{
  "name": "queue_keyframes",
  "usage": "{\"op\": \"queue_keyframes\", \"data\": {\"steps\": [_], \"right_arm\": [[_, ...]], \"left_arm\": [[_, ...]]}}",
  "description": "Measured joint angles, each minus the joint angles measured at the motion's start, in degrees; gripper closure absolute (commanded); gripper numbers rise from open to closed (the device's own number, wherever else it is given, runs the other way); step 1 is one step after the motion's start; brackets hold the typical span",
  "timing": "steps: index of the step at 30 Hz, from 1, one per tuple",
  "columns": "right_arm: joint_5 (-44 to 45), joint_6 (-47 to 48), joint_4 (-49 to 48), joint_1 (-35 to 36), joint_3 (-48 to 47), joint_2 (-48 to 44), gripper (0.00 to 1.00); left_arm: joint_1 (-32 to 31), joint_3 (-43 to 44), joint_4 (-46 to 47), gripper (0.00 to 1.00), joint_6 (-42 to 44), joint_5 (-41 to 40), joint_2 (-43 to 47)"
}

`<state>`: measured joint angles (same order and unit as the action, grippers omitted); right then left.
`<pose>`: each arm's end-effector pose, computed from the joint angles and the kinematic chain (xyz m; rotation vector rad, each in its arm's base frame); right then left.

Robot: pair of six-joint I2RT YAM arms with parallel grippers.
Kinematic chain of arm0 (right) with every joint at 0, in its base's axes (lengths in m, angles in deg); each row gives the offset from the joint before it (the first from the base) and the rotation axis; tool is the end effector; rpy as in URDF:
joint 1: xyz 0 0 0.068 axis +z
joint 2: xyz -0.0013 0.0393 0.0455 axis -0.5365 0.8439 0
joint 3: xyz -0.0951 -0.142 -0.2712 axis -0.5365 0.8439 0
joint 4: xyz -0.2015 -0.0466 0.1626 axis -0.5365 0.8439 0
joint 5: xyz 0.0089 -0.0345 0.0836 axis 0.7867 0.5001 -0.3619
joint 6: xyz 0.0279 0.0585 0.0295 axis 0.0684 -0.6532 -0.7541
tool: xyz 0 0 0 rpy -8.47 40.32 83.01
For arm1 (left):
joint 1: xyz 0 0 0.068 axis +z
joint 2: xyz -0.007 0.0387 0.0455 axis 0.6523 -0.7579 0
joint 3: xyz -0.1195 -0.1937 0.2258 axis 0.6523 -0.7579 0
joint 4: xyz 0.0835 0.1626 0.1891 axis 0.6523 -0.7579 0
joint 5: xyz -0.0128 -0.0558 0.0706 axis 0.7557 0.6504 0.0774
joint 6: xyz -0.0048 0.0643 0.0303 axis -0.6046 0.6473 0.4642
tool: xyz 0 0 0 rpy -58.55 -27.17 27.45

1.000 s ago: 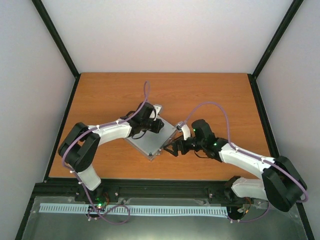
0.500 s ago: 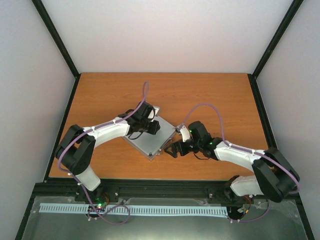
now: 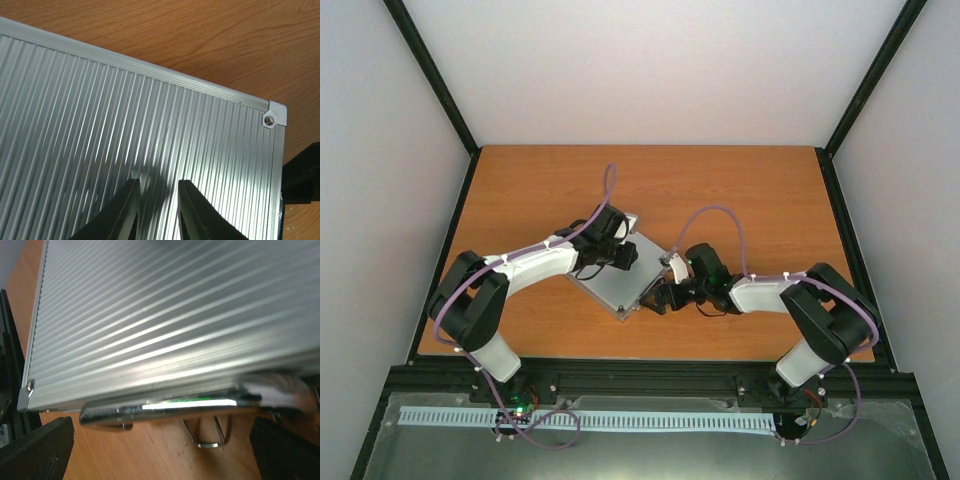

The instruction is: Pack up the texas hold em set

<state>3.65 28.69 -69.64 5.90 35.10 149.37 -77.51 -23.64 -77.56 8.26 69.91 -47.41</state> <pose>0.2032 0.2006 0.1604 -0.7281 2.4059 1.1143 0.2759 -0.2162 0.2202 0.4841 2.5484 -0.5385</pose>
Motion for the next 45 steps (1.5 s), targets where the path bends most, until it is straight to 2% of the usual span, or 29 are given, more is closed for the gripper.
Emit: {"op": "queue_keyframes", "data": {"steps": [8, 24, 38, 45], "right_arm": [[-3.1, -0.3, -6.1, -0.1, -0.5, 3.8, 0.04], [-6.3, -2.1, -2.4, 0.9, -0.5, -2.4, 0.05], [0.8, -2.6, 1.8, 1.3, -0.8, -0.7, 0.03], [0.4, -2.4, -0.3, 1.4, -2.9, 2.9, 0.04]], "left_arm": [[0.0, -0.4, 0.0, 0.78, 0.0, -0.5, 0.3], [0.0, -0.8, 0.3, 0.78, 0.0, -0.9, 0.6], [0.0, -1.1, 0.7, 0.78, 0.0, -0.9, 0.9], [0.0, -1.1, 0.6, 0.77, 0.0, -0.9, 0.9]]}}
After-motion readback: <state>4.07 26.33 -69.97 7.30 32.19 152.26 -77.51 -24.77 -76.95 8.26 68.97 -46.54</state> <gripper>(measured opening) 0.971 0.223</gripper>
